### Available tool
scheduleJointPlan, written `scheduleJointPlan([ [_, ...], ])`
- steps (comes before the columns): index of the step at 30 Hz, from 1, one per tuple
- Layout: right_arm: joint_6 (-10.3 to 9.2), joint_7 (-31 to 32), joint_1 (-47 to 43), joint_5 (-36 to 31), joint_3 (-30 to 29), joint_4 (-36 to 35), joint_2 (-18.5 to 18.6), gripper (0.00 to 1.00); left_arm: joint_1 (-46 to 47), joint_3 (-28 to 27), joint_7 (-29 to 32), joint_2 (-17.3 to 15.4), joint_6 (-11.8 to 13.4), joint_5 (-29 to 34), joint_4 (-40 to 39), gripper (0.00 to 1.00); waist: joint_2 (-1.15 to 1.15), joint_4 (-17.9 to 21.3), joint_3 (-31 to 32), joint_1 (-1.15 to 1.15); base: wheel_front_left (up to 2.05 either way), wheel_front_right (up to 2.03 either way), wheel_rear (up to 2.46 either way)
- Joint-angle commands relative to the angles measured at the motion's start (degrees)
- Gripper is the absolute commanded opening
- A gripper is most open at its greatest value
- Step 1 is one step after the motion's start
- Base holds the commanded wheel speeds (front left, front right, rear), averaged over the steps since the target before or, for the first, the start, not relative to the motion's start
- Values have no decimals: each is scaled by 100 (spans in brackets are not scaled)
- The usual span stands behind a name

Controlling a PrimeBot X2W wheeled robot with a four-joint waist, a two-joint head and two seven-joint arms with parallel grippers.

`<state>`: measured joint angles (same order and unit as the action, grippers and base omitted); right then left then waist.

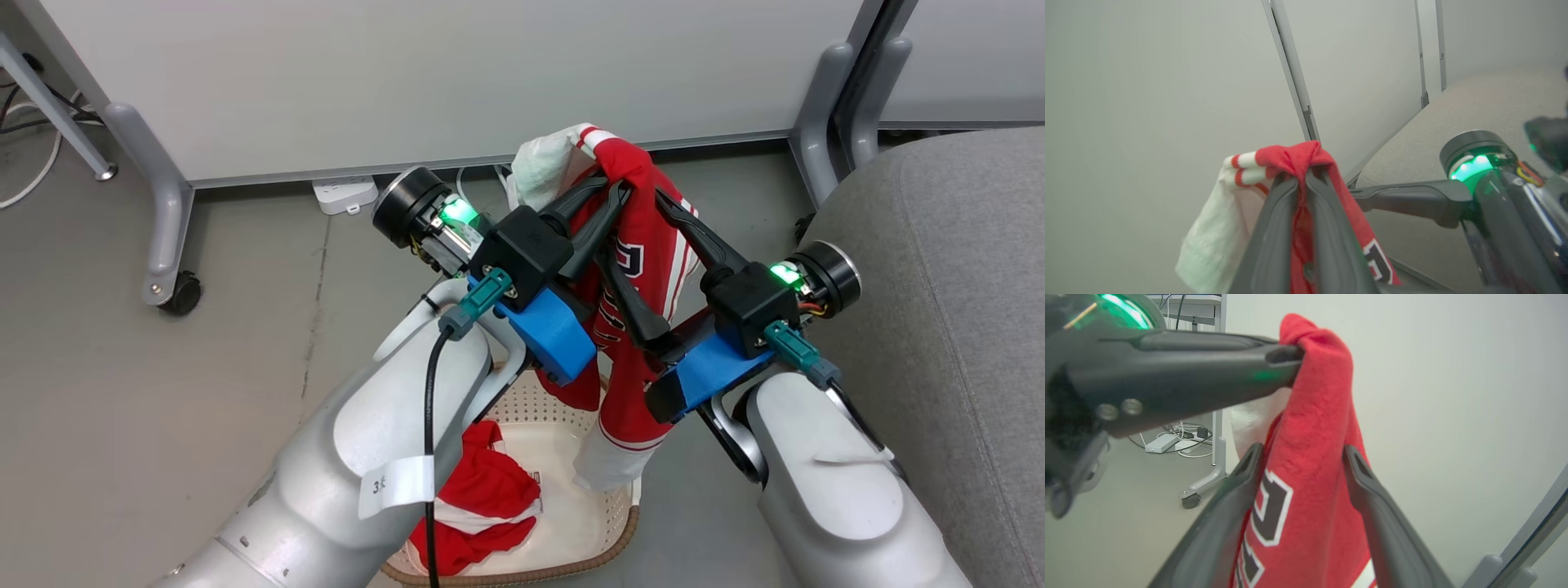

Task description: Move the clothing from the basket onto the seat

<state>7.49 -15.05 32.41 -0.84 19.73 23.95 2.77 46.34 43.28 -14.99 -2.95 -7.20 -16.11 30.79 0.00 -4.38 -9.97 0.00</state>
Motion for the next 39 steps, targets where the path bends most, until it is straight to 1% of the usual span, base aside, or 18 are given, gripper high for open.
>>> scheduleJointPlan([
  [1,1,-18,132,-22,-1,154,22,100,106,28,-29,6,-35,-47,-63,0,0,-53,-44,0,0,0,0],
  [7,1,-19,342,-26,46,746,22,100,181,206,-29,8,77,-207,-215,0,0,-164,-109,0,0,0,0],
  [8,1,-18,361,14,57,841,22,87,190,239,-29,9,89,-227,-233,0,0,-180,-113,0,0,0,0],
  [9,1,-16,388,54,91,917,21,0,192,262,-29,9,98,-253,-243,0,0,-192,-113,0,0,0,0],
  [12,1,-14,463,141,117,1028,21,0,194,293,-29,8,131,-292,-244,0,0,-208,-120,0,0,0,0],
  [18,1,-14,486,188,111,1034,21,0,202,314,-30,8,178,-331,-205,0,0,-205,-115,0,0,0,0],
  [37,1,-14,398,293,22,960,21,0,163,361,-29,7,193,-382,-128,0,0,-173,-96,0,0,0,0],
  [38,1,-14,400,297,12,960,21,0,155,356,-28,6,188,-416,-113,39,0,-172,-101,0,0,0,0],
  [39,1,-14,405,301,1,958,21,0,168,357,-27,6,186,-419,-111,100,0,-172,-108,0,0,0,0],
])
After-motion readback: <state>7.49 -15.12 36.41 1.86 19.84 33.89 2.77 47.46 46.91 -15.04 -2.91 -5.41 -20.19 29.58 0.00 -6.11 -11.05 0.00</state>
